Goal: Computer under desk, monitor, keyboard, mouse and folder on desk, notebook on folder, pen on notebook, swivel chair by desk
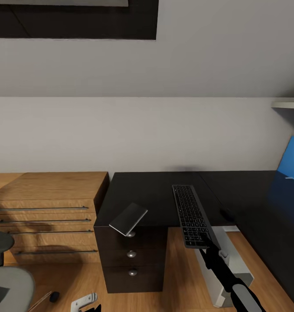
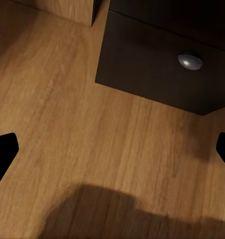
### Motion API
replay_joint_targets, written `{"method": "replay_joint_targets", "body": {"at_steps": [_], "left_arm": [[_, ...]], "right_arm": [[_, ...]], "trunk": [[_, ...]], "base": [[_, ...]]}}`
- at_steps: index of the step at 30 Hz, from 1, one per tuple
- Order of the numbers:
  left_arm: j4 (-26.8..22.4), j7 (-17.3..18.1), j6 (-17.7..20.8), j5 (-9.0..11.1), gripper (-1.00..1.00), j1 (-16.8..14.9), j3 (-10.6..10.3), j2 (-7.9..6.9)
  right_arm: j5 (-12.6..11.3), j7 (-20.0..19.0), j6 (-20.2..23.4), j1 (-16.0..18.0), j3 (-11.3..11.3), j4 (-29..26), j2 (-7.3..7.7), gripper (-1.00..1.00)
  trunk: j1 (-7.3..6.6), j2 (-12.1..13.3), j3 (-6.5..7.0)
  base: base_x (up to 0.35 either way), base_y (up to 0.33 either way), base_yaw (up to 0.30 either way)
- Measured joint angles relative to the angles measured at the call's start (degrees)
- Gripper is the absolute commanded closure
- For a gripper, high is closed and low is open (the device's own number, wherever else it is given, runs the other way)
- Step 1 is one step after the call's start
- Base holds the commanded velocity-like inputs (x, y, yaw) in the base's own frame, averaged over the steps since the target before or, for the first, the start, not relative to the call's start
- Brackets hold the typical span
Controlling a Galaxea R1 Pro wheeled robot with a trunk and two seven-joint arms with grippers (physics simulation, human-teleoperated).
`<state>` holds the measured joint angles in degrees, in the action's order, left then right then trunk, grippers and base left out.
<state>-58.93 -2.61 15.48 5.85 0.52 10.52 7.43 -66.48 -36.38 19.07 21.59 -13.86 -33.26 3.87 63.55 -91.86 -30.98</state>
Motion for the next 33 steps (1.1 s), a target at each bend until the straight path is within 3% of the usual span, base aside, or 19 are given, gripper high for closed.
{"method": "replay_joint_targets", "body": {"at_steps": [2, 3, 27, 33], "left_arm": [[0.0, 0.0, 0.0, 0.0, -1.0, 0.0, 0.0, -0.01], [0.0, 0.0, 0.0, 0.0, -1.0, 0.0, 0.0, 0.0], [0.0, 0.0, 0.0, 0.0, -1.0, 0.0, 0.0, -0.04], [0.0, 0.1, 0.0, 0.0, -1.0, 0.0, 0.0, 0.0]], "right_arm": [[0.0, 0.0, 0.0, 0.0, 0.0, 0.0, 0.0, -1.0], [0.1, 0.1, 0.1, 0.0, 0.0, 0.0, 0.0, 1.0], [0.0, 0.3, 0.1, 0.0, 0.1, -0.1, 0.0, 1.0], [0.2, 0.5, -0.1, 0.0, 0.1, -0.1, 0.0, 1.0]], "trunk": [[0.0, 0.0, 0.0], [0.0, 0.0, 0.0], [0.0, 0.0, 0.0], [-1.31, 2.4, 1.07]], "base": [[0.0, 0.0, 0.0], [0.0, 0.0, 0.0], [0.0, 0.0, 0.0], [0.0, 0.0, 0.0]]}}
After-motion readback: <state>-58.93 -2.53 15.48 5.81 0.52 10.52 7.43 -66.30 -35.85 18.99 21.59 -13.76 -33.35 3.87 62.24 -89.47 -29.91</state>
